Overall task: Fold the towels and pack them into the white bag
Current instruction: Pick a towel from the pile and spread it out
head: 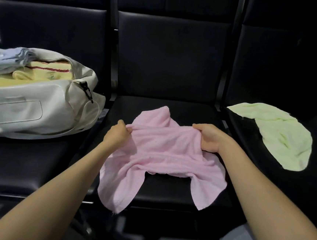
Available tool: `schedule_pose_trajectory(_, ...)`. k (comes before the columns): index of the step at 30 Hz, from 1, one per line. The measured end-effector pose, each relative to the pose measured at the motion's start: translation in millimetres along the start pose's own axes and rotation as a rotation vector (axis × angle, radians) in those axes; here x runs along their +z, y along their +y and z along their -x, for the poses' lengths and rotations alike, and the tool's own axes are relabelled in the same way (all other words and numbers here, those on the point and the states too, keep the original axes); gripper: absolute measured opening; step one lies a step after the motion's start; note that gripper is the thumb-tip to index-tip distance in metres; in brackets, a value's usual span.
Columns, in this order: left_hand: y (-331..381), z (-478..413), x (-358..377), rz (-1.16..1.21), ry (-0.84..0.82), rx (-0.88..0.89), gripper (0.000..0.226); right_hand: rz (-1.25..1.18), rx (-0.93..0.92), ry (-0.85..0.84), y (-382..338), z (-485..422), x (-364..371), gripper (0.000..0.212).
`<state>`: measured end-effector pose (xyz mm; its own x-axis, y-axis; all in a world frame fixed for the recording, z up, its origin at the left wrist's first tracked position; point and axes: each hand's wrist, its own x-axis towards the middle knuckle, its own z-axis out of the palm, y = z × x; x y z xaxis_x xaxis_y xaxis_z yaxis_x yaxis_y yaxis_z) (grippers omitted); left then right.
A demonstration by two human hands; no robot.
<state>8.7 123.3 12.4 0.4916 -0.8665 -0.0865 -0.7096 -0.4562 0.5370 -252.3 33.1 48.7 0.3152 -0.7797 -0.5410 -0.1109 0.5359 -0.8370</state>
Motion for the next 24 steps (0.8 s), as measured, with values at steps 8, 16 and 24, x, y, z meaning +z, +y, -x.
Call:
schedule_pose_trajectory(8, -4, 1, -8, 0.010, 0.120, 0.010, 0.025, 0.342, -0.020, -0.056, -12, 18, -9, 0.029)
schedule_pose_trajectory(16, -20, -5, -14, 0.006, 0.095, -0.105, 0.033, 0.594, -0.811, 0.120, 0, 13, -12, 0.011)
schedule_pose_trajectory(24, -30, -1, -22, -0.025, -0.052, -0.182, 0.050, 1.065, -0.449, 0.239, 18, -1, -33, 0.020)
